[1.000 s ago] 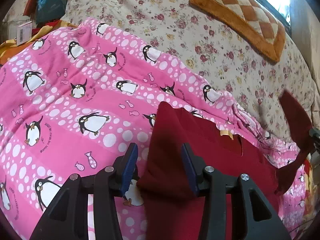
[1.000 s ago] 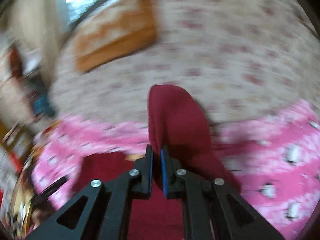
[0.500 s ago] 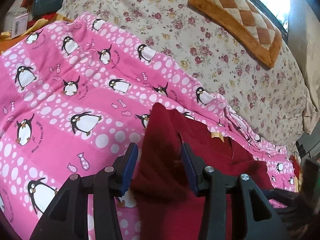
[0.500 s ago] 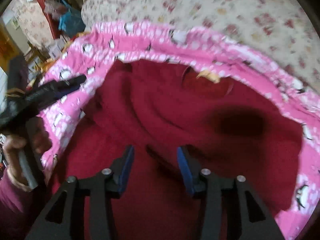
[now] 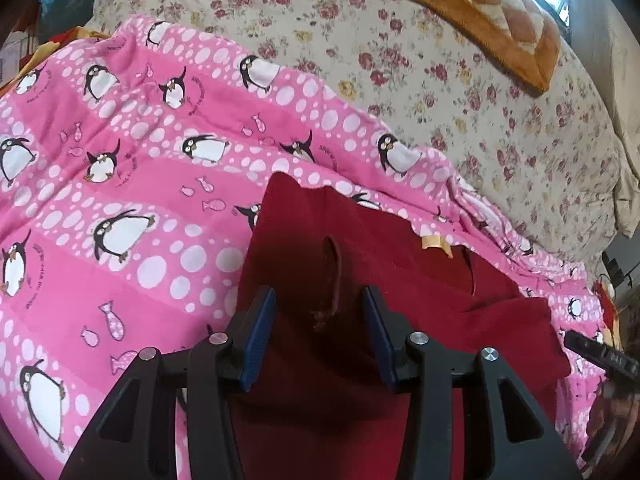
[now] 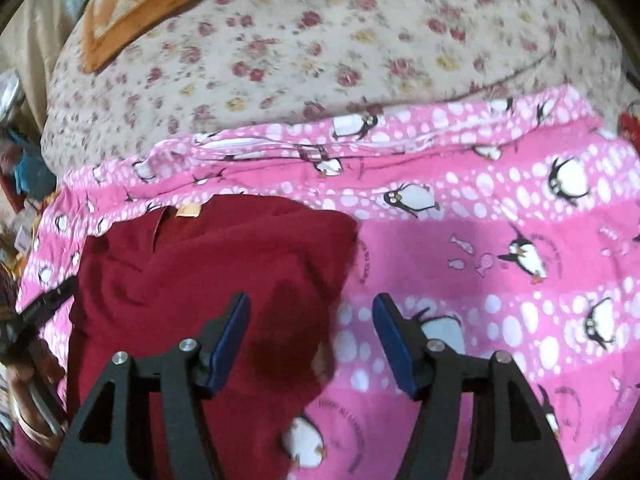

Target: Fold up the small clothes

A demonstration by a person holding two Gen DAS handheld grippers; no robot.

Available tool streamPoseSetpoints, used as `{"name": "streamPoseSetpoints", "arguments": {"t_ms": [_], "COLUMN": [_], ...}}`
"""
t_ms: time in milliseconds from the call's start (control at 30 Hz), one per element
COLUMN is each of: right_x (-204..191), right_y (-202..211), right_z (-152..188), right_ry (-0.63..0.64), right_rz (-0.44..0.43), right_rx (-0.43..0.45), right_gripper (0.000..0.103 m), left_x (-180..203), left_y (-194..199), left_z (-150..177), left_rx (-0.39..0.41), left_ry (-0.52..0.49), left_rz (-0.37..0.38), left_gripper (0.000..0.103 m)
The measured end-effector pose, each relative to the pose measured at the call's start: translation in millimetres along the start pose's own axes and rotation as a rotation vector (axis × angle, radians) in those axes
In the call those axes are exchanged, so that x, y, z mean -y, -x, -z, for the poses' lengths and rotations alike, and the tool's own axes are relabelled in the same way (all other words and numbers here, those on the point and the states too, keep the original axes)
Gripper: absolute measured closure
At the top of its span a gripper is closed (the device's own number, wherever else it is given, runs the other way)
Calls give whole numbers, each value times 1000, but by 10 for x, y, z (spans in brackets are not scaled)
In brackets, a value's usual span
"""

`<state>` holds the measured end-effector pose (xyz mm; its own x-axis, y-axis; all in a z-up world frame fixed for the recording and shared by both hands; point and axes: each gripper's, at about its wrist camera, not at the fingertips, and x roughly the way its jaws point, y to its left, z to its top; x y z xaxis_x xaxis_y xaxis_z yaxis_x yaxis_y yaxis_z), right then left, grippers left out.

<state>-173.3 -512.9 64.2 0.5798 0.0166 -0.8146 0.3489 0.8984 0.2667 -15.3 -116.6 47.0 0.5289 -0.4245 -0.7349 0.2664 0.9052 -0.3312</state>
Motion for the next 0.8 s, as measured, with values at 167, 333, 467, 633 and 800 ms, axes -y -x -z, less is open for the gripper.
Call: {"name": "streamPoseSetpoints", "arguments": {"t_ms": [167, 333, 467, 633, 800], "right_x": [72, 252, 307, 153, -67], "right_y": [-469, -636, -569, -162, -166], "right_z": [-173, -348, -222, -28, 253], "right_ry": [-105, -184, -197, -137, 16], "right_rz": [-66, 74, 33, -7, 41], "right_rx": [-56, -11, -16, 11, -63], "right_gripper": [50, 78, 77, 53, 57], "left_x": [8, 7, 37, 47, 65], "left_y": [-49, -124, -122, -109, -100], "left_z": [27, 40, 54, 70, 85], "left_rx": [-11, -33, -31, -26, -22], "left_ry": [-17, -27, -47, -56, -68], "left_rz": [-25, -40, -59, -71, -82], "left_gripper": [79, 79, 79, 79, 79]}}
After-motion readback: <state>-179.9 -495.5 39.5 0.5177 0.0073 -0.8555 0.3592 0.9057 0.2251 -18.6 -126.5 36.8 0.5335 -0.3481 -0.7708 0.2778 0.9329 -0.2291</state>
